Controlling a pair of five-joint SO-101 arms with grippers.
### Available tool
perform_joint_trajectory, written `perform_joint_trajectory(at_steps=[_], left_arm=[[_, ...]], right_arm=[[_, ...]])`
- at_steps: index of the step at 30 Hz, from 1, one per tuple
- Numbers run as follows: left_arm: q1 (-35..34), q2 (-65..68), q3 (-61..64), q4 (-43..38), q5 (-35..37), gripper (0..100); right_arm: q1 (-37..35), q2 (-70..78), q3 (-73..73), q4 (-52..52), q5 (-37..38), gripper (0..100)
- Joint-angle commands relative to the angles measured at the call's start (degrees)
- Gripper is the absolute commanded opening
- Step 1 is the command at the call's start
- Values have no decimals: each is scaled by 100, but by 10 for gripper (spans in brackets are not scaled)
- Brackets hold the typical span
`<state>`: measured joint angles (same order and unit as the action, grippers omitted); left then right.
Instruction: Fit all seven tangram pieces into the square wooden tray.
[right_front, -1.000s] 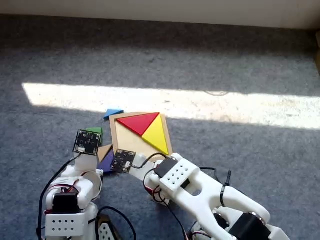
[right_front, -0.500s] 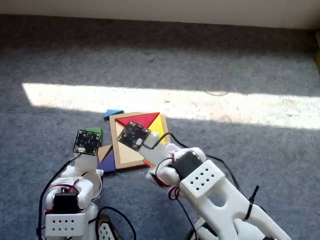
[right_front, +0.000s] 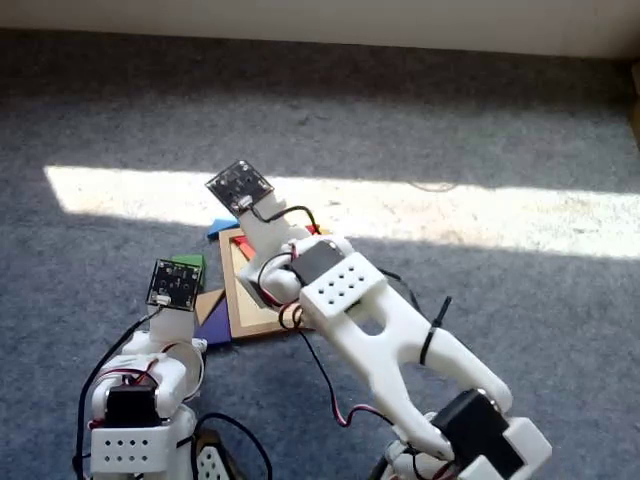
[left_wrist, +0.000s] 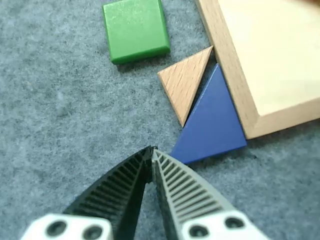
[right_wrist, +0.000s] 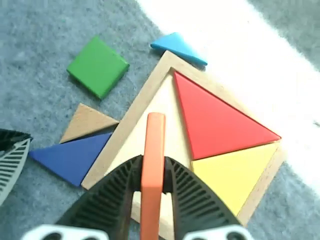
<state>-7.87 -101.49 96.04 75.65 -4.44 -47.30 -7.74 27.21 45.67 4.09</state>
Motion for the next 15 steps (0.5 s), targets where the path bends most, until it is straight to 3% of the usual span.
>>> perform_joint_trajectory(at_steps=[1, 12, 15], left_arm=[[-48, -277, 110, 35, -18, 6], [-48, -277, 110, 35, -18, 6], [-48, -277, 110, 35, -18, 6]], right_arm=[[-101, 171, -418, -418, -360, 5], [-224, 1147, -462, -901, -369, 9], [-347, 1429, -646, -892, -360, 84]])
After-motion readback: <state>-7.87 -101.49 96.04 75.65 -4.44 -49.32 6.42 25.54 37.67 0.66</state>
